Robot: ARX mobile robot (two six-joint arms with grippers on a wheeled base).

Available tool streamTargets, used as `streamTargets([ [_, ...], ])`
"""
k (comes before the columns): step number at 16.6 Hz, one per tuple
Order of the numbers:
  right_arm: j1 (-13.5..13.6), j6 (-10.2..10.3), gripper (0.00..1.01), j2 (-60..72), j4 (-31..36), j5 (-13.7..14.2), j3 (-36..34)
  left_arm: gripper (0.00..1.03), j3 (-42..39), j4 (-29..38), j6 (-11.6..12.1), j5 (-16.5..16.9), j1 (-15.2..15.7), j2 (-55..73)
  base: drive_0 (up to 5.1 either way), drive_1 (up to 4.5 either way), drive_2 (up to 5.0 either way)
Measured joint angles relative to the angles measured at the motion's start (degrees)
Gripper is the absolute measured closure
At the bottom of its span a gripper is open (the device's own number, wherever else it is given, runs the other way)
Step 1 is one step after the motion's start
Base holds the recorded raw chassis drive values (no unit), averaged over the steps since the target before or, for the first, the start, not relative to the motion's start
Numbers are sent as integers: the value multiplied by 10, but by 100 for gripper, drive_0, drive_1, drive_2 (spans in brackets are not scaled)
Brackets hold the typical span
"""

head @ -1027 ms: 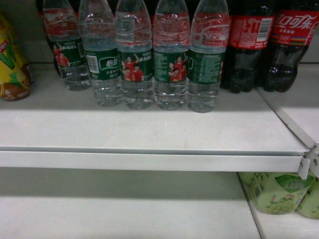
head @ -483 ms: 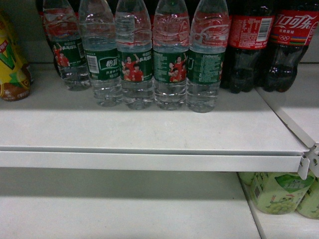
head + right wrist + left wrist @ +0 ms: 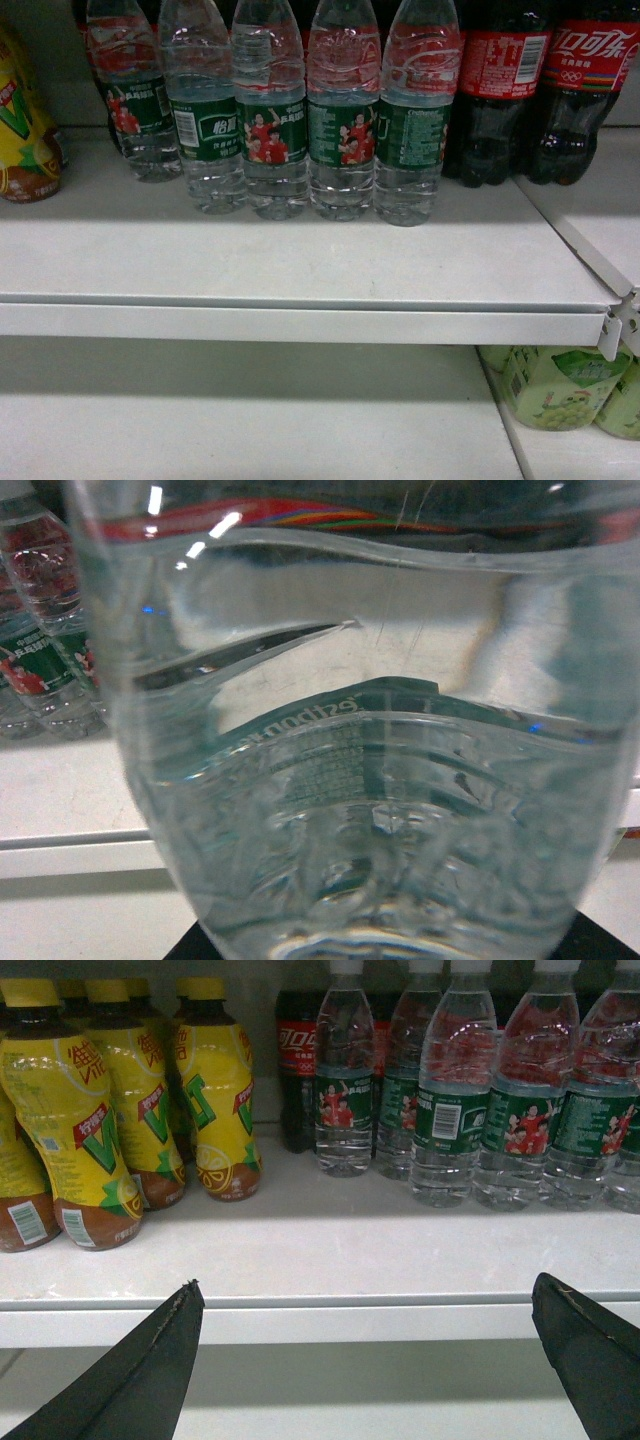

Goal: Move water from second to third shelf

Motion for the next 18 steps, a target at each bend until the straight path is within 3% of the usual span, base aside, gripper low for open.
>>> streamTargets([
  [18, 0, 2, 61, 0, 0, 2, -2, 5, 0, 0, 0, 0, 0, 0, 0, 0, 0],
])
